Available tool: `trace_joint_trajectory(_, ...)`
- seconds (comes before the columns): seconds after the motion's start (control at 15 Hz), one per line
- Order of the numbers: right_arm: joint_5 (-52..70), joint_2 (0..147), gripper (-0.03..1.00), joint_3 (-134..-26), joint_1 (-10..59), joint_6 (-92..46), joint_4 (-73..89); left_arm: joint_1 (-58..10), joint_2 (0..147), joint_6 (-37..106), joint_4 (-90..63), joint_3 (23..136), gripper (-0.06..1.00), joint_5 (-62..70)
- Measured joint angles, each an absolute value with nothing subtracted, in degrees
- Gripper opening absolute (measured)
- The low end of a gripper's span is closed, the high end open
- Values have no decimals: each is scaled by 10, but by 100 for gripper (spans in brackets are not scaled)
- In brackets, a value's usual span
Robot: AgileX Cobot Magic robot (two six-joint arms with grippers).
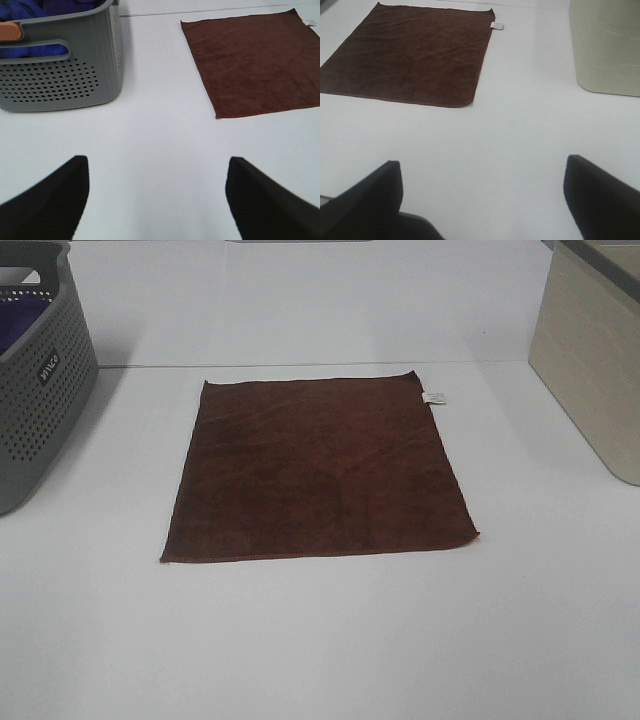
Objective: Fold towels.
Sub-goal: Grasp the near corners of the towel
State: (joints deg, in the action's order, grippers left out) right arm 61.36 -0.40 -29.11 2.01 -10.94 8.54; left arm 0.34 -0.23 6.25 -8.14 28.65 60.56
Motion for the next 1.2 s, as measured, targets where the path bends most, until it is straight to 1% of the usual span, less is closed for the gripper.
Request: trace_joint_trajectory(1.2, 614, -4, 82, -291, 20, -109, 85, 3, -2, 62, -81, 286, 72, 606)
